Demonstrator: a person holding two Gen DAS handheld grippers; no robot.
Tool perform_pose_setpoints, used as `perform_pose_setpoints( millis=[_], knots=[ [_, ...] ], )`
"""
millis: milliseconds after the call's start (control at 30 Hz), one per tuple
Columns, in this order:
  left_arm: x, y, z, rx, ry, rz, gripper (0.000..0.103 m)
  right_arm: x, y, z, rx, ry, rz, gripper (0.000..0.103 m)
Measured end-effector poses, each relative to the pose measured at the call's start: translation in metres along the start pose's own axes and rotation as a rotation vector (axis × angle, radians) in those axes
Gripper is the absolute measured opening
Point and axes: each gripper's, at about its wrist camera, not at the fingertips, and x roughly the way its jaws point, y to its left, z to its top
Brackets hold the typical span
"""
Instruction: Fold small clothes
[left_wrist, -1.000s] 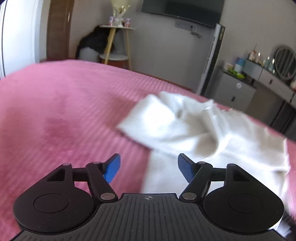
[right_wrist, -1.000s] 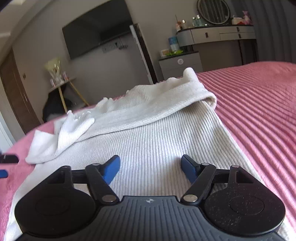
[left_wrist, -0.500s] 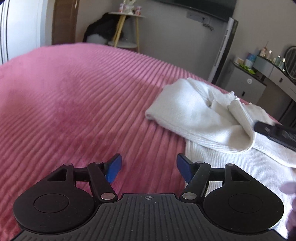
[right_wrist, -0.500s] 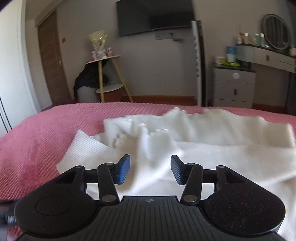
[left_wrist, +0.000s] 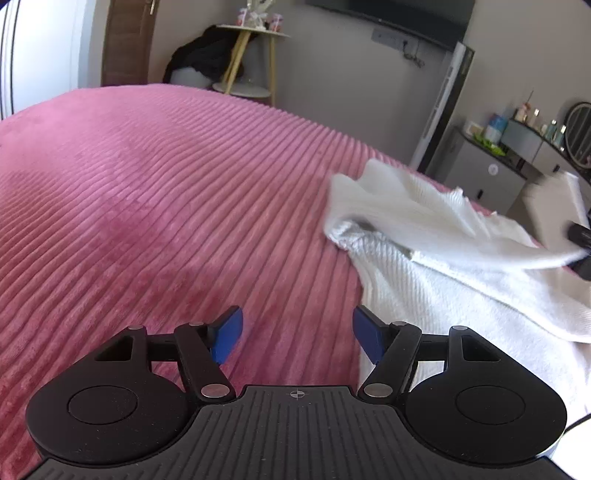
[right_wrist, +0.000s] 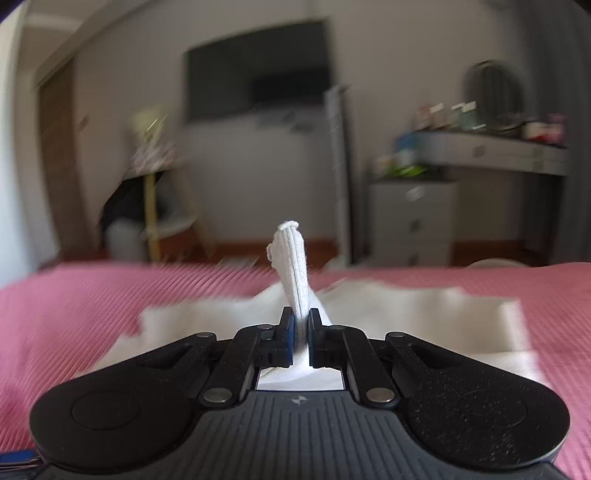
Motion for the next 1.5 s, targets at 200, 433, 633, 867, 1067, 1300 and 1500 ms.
perform_pose_setpoints(
  millis=[200, 433, 633, 867, 1067, 1300, 1500],
  knots=[
    [0.001, -0.01, -0.005, 0.046, 0.009, -0.008, 0.072, 0.013, -0.075, -0.04, 0.201, 0.181, -0.07, 0.014],
    [0.001, -0.02, -0.007, 0.076, 0.004, -0.027, 0.073, 0.014, -0.112, -0.046, 0.395, 0.189, -0.022, 0.019],
    [0.005, -0.024, -0.01, 0.078, 0.005, -0.034, 0.074, 0.034, -0.123, -0.041, 0.436, 0.268, -0.051, 0.017],
    [0.003, -0.023, -0.01, 0.065, -0.019, -0.058, 0.074, 0.02, -0.108, -0.005, 0.352, 0.092, -0.005, 0.008],
    [0.005, -0.023, -0.01, 0.066, -0.015, -0.053, 0.075, 0.018, -0.126, -0.008, 0.259, 0.023, -0.143, 0.02],
    [0.005, -0.023, -0.01, 0.058, -0.013, -0.058, 0.076, 0.014, -0.164, -0.024, 0.349, 0.087, -0.23, 0.023],
    [0.005, -0.025, -0.01, 0.061, -0.013, -0.065, 0.077, 0.037, -0.156, -0.011, 0.27, 0.096, -0.271, 0.02]
  ],
)
